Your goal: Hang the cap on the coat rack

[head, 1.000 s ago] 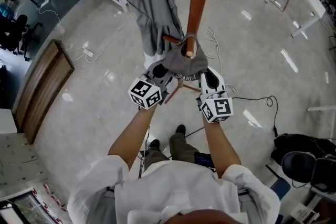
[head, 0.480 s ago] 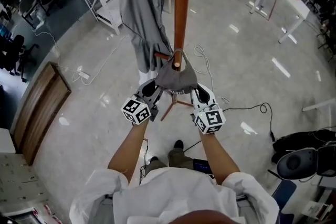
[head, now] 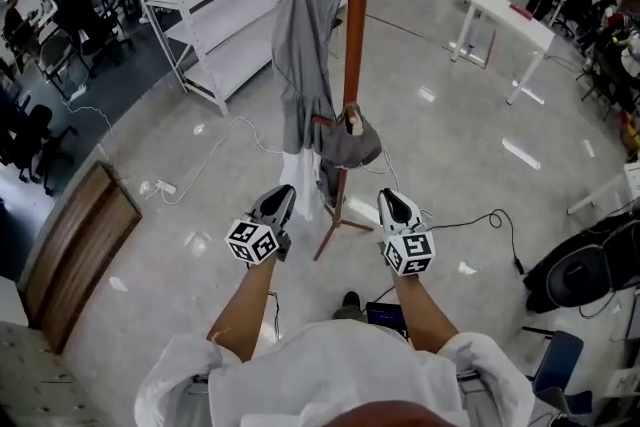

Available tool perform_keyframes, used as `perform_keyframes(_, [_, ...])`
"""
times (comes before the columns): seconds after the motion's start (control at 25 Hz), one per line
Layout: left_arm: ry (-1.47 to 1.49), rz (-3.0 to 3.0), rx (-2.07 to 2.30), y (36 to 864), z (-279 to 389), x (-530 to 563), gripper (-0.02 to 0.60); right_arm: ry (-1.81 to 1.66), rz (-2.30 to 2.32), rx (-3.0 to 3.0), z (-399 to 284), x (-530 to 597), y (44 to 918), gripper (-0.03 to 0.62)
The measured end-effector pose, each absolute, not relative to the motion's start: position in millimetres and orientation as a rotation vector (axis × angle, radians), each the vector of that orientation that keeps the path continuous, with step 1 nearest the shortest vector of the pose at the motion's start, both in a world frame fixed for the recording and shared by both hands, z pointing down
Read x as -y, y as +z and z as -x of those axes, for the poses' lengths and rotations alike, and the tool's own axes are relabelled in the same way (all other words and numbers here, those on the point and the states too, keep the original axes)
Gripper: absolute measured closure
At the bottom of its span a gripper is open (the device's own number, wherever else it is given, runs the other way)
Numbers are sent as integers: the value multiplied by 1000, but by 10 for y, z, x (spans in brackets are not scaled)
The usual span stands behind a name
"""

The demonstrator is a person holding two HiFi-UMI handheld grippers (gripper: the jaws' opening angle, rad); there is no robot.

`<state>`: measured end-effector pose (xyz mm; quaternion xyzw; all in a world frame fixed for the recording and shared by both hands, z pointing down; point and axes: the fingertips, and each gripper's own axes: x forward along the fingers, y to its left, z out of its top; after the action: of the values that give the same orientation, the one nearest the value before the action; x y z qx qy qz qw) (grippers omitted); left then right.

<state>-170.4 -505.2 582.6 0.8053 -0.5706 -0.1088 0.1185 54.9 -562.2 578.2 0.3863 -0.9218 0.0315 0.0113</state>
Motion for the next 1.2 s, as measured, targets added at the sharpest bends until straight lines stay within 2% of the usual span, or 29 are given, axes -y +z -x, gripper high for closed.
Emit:
perform_keyframes(0.56, [-425, -2564, 1706, 4713, 1840, 3415, 549, 12, -1460, 2874, -775, 3963, 5099, 557])
perform_keyframes(0.76, [-422, -2542, 1742, 4732, 1764, 3074, 555, -24, -1468, 2881, -878, 3528, 4898, 557])
perform_keyframes(0.92, [-415, -2486, 1691, 4952, 1639, 2939, 558, 86, -1472, 2932, -957, 3305, 4879, 557])
perform_keyframes(1.2, [-316, -2561, 1623, 4940, 1032, 2605, 558, 168, -1402, 2949, -1180, 2982, 5059, 559])
